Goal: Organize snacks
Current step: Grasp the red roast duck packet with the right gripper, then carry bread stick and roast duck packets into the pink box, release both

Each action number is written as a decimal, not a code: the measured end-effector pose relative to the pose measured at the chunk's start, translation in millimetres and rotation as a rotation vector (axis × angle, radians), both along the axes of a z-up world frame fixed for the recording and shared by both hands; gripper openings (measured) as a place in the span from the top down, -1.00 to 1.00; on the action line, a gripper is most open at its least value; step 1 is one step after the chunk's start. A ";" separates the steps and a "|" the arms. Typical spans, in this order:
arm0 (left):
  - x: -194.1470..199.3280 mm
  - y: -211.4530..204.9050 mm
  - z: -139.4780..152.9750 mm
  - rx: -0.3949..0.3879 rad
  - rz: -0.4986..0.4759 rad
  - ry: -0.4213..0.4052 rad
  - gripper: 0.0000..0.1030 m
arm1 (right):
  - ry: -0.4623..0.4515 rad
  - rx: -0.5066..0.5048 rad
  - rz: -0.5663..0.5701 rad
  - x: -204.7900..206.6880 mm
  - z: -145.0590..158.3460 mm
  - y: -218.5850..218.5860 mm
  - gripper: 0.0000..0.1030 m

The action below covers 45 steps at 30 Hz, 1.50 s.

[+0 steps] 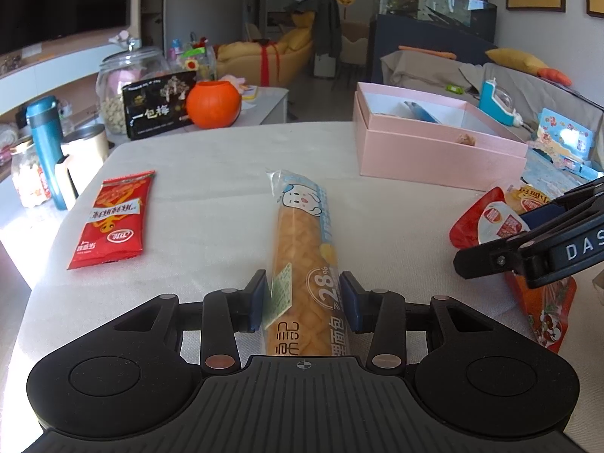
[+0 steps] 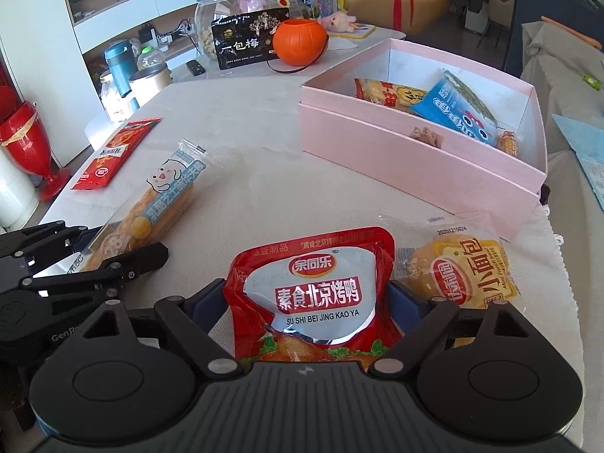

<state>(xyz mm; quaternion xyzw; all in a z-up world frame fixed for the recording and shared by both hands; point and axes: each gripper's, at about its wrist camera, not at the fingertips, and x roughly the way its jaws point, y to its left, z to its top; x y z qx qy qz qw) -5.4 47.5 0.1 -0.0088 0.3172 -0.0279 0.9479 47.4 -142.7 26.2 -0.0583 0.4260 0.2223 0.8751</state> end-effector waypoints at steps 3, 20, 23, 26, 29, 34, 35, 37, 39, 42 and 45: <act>0.0 0.0 -0.1 0.000 0.000 0.000 0.13 | -0.031 0.017 0.009 -2.3 9.5 -4.9 -0.69; 6.0 -9.5 30.7 -0.066 -0.103 0.005 0.34 | -0.218 0.009 0.014 -13.6 77.3 -37.1 -0.68; 12.1 -21.5 24.9 -0.038 -0.127 0.053 0.33 | -0.191 0.009 -0.032 -8.6 75.8 -58.3 -0.68; 27.7 -26.8 18.9 -0.010 -0.116 0.094 0.28 | -0.158 0.001 -0.057 -7.5 67.1 -75.1 -0.68; 50.6 -28.7 16.8 0.002 -0.128 0.166 0.24 | -0.136 -0.009 -0.062 -9.0 57.2 -84.0 -0.68; 66.4 -28.4 19.1 0.015 -0.169 0.212 0.32 | -0.099 -0.003 -0.055 -12.7 45.1 -91.9 -0.68; 63.8 -28.0 21.6 0.010 -0.172 0.199 0.33 | -0.099 -0.003 -0.053 -13.9 44.5 -92.6 -0.68; 52.0 -29.3 35.1 -0.021 -0.192 0.138 0.35 | -0.102 0.005 -0.052 -14.8 46.4 -95.5 -0.68; 48.5 -27.6 62.5 -0.079 -0.210 0.068 0.35 | -0.118 0.030 -0.060 -13.7 56.2 -101.5 -0.68; 57.5 -28.9 120.5 -0.132 -0.248 -0.072 0.36 | -0.201 0.078 -0.095 -2.5 95.0 -112.6 -0.68; 70.8 -41.0 170.5 -0.105 -0.284 -0.230 0.36 | -0.339 0.116 -0.133 11.4 146.1 -118.7 -0.68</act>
